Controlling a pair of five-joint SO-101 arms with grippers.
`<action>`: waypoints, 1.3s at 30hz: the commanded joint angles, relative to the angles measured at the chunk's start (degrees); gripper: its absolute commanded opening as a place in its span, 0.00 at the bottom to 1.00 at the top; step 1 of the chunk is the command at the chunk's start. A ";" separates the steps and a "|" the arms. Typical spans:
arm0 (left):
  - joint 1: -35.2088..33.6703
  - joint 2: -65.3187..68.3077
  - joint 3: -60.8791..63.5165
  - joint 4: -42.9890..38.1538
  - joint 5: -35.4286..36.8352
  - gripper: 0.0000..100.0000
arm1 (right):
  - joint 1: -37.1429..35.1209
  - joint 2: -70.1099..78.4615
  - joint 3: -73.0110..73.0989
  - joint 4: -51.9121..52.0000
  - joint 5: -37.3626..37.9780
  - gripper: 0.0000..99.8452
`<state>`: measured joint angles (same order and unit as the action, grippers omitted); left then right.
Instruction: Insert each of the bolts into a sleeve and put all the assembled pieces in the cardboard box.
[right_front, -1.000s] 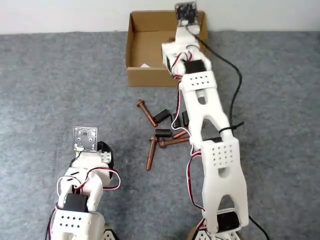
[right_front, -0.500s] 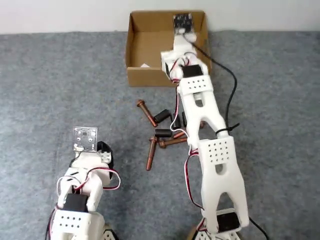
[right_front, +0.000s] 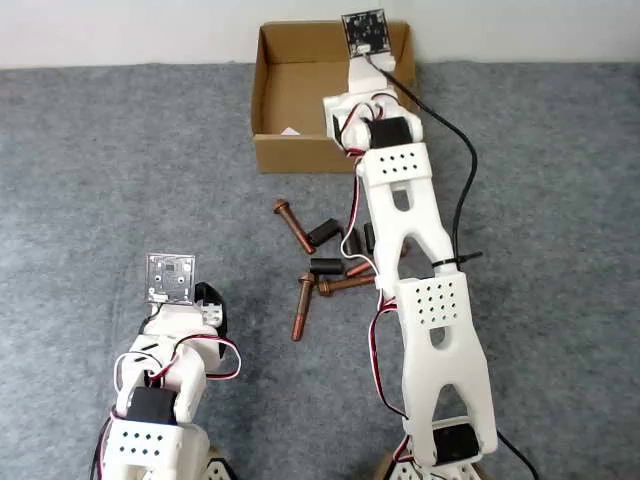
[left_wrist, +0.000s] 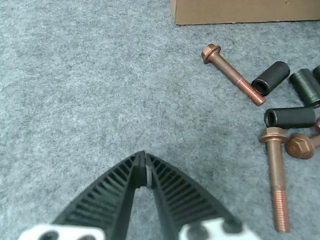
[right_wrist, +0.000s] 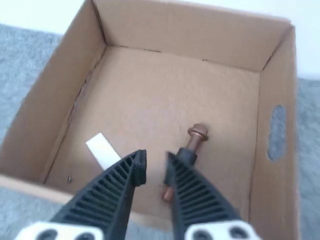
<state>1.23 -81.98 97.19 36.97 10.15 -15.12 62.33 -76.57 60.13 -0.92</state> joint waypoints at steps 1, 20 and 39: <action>-0.35 0.00 -0.31 -1.67 0.09 0.00 | -0.40 -2.15 -8.53 7.25 0.53 0.01; -0.35 0.00 -0.31 -1.58 0.09 0.00 | -0.84 -2.51 -19.43 42.95 0.62 0.01; -0.35 0.00 -0.31 -0.88 0.09 0.00 | -2.07 -19.56 20.04 42.33 2.55 0.13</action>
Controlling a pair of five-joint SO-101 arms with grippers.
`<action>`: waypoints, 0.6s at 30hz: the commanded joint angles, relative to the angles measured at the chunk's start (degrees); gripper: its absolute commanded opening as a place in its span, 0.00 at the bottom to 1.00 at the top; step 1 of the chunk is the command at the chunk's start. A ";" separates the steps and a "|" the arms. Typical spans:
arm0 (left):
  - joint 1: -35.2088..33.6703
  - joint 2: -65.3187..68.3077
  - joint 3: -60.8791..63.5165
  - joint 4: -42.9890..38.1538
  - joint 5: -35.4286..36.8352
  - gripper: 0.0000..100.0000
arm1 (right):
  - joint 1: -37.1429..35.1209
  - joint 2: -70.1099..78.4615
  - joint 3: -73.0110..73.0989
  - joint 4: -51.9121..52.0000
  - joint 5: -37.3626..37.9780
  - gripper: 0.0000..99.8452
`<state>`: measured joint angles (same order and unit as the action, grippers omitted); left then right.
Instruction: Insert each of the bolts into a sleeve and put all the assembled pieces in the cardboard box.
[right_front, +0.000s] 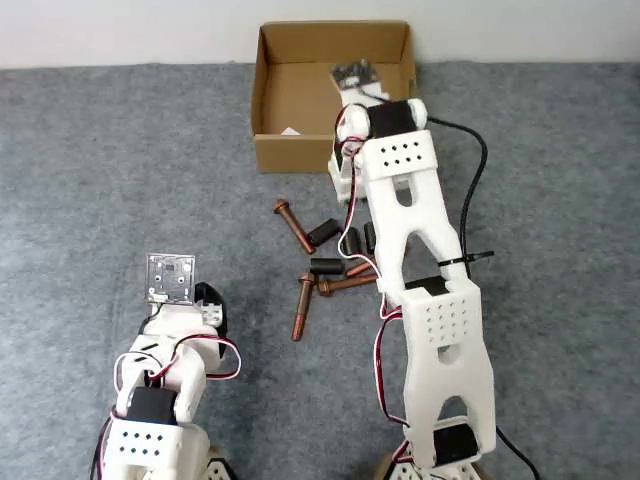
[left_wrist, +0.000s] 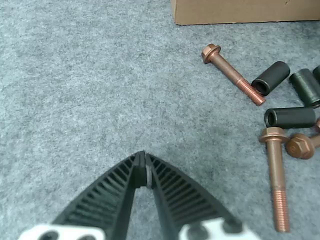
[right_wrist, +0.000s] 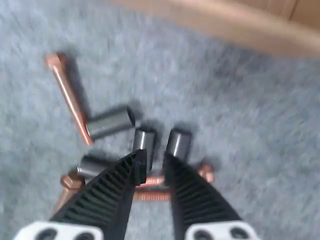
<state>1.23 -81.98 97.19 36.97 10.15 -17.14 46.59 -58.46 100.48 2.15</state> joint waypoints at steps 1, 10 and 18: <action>-0.35 0.00 -0.31 -0.88 0.09 0.00 | 0.04 -3.74 2.73 1.98 -1.14 0.13; -0.35 0.00 -0.31 -0.88 0.09 0.00 | 2.15 3.65 4.40 1.63 -1.49 0.13; -0.35 0.00 -0.31 -0.88 0.09 0.00 | 2.86 10.68 4.40 -2.51 -1.41 0.13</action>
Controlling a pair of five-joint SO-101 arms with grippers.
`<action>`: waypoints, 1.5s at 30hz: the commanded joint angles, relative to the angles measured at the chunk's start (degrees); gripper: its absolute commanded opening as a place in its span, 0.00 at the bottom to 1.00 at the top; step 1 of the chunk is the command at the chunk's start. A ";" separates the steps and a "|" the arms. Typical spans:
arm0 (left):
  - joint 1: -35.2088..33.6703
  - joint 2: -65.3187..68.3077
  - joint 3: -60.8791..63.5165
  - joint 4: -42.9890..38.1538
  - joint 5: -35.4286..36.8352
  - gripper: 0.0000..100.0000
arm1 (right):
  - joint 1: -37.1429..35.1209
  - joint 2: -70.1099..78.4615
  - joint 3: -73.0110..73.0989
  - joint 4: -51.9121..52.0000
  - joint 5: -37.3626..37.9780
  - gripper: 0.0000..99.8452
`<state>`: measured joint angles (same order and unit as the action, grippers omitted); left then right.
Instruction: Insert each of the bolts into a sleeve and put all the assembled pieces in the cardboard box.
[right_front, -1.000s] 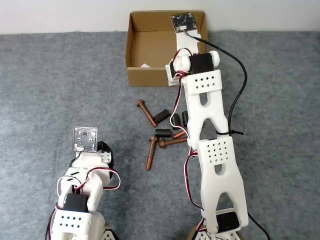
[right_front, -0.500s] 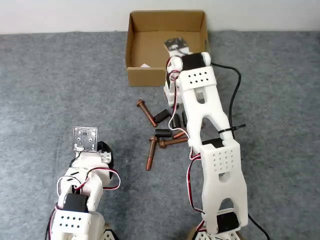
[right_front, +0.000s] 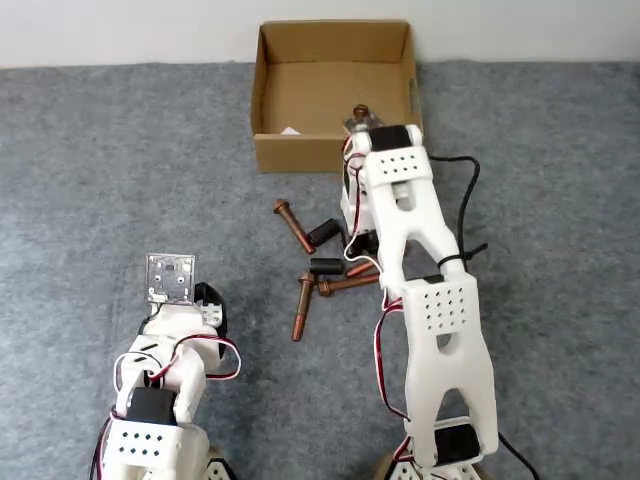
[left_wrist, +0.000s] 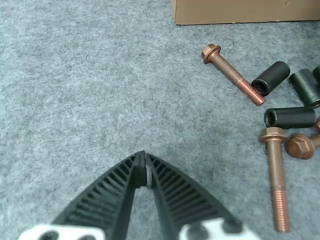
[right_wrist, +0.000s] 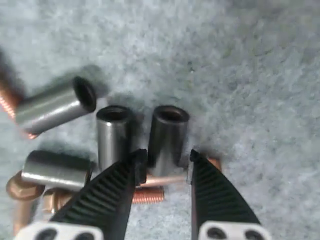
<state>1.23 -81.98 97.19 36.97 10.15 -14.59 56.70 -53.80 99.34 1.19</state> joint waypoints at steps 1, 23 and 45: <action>-0.35 0.00 -0.31 -0.88 0.09 0.00 | 0.31 1.27 -0.26 -1.80 -0.44 0.13; -0.35 0.00 -0.31 -0.97 0.09 0.00 | 0.04 -11.21 -8.18 3.74 -6.95 0.01; 0.18 -0.09 -0.31 -0.88 0.09 0.01 | 7.08 -76.53 56.79 -1.71 -17.23 0.01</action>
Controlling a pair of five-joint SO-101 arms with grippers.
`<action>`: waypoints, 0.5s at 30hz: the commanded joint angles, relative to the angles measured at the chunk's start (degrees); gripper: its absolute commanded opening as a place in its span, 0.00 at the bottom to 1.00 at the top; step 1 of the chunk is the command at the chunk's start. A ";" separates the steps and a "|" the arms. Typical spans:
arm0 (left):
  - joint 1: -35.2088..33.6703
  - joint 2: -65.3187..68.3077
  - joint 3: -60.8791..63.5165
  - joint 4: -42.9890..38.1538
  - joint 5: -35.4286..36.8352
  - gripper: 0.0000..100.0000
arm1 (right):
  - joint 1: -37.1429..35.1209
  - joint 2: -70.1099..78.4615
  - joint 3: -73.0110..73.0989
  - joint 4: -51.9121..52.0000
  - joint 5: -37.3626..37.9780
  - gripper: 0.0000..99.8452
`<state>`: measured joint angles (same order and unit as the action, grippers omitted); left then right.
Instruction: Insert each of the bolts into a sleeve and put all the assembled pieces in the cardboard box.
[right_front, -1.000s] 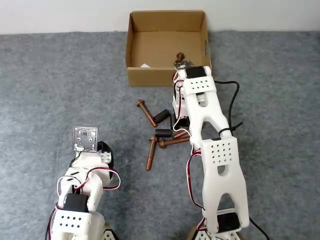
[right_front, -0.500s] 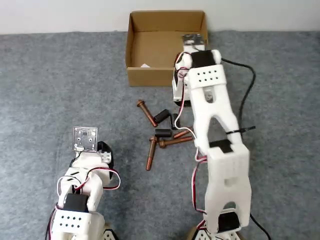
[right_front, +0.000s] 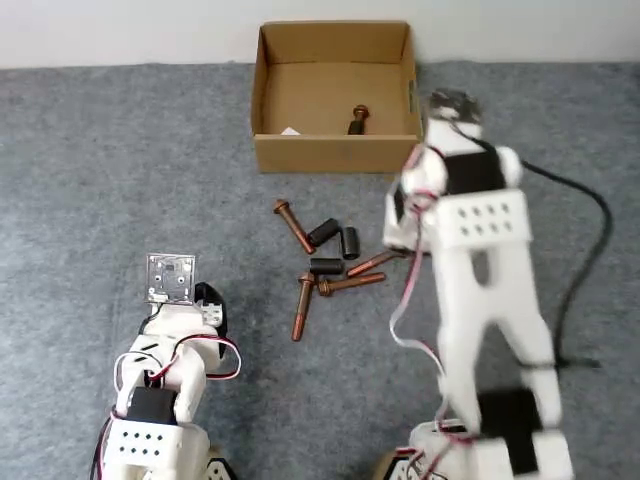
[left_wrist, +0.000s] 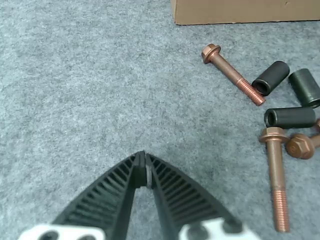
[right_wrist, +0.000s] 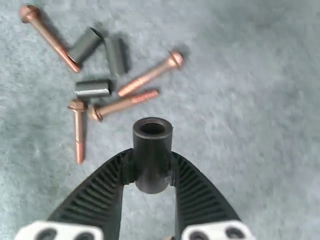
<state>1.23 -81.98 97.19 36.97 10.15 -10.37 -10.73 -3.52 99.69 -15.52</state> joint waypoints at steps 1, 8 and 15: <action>0.18 -0.26 -0.31 -0.97 0.09 0.01 | 3.91 -12.09 9.85 -2.86 -0.53 0.01; 0.18 -0.35 -1.71 -0.79 -0.18 0.01 | 10.68 -36.44 34.46 -11.65 -0.35 0.01; 4.40 0.09 -21.14 11.78 -1.93 0.01 | 13.32 -56.92 49.76 -12.97 -0.35 0.01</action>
<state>3.08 -81.89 86.02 43.74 9.10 1.41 -60.22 43.43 88.00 -15.52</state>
